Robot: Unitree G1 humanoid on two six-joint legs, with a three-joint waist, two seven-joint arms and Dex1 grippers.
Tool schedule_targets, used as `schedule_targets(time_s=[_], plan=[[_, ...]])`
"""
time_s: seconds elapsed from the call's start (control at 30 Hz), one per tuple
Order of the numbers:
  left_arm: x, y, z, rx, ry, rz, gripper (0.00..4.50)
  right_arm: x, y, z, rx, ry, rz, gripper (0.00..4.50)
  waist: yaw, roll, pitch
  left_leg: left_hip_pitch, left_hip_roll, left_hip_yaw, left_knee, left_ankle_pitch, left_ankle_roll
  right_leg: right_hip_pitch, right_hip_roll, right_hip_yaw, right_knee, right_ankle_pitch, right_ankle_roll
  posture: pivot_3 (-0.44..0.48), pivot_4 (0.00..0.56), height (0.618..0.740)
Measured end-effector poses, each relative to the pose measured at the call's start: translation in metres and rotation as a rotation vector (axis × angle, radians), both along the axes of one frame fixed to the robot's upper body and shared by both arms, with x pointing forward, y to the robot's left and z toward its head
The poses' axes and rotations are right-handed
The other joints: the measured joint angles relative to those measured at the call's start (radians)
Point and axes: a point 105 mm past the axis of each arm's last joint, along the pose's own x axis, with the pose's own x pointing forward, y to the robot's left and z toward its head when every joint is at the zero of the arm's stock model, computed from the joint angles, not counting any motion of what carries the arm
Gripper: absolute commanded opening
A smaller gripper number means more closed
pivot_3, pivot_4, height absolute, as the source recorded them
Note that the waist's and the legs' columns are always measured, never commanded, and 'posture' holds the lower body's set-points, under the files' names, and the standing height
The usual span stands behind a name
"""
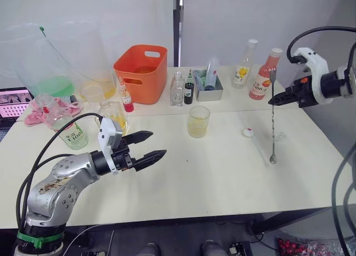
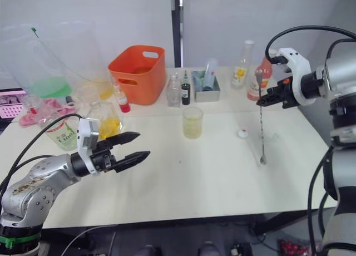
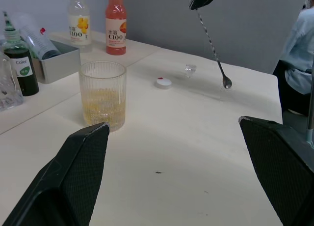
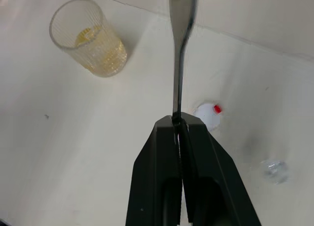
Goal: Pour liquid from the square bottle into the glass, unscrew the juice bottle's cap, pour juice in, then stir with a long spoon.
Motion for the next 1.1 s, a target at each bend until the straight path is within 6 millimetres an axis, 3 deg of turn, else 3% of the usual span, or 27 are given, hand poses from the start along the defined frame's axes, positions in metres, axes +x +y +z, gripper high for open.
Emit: schedule_targets(time_s=[0.17,0.43,0.67,0.8,0.97,1.1], plan=[[-0.004,-0.002,0.0,-0.003,0.014,-0.004,4.47,-0.002,-0.004,-0.042,-0.025,0.159,-0.044,0.0,0.006,0.0,0.0,-0.001,-0.001,0.0,0.0,0.0,0.0,-0.001,-0.001,0.0,0.0,0.0,0.0,0.0,0.15,0.74],[-0.013,-0.002,-0.003,-0.003,0.023,0.017,4.47,0.014,0.043,-0.09,-0.068,0.236,0.088,0.0,-0.009,0.0,0.0,0.0,0.0,0.0,0.0,0.0,0.0,-0.001,0.0,0.0,0.001,0.0,0.0,0.0,0.15,0.74],[-0.011,0.006,-0.007,0.01,0.059,0.075,4.47,0.038,0.072,-0.116,-0.131,0.188,0.164,0.0,0.0,0.0,0.0,0.0,-0.001,0.0,0.001,0.0,0.0,0.0,0.0,0.0,0.001,0.0,0.0,0.0,0.15,0.74],[-0.013,0.007,-0.006,0.012,0.061,0.081,4.47,0.047,0.068,-0.127,-0.129,0.162,0.123,0.0,0.0,0.0,0.0,0.0,-0.001,0.0,0.001,0.0,0.0,0.0,0.0,0.0,0.001,0.0,0.0,0.0,0.15,0.74],[-0.017,0.016,-0.011,0.024,0.083,0.11,4.5,0.052,0.056,-0.132,-0.119,0.139,0.062,1.58,-0.004,0.0,0.0,0.0,0.0,0.0,0.0,0.0,0.0,-0.001,0.0,0.0,0.001,0.0,0.0,0.0,0.15,0.74],[-0.017,0.019,-0.014,0.033,0.085,0.122,4.5,0.056,0.058,-0.121,-0.109,0.095,0.071,2.97,-0.007,0.0,0.0,0.0,0.0,0.0,0.0,0.0,0.0,-0.001,0.001,0.0,0.001,0.0,0.0,0.0,0.15,0.74]])
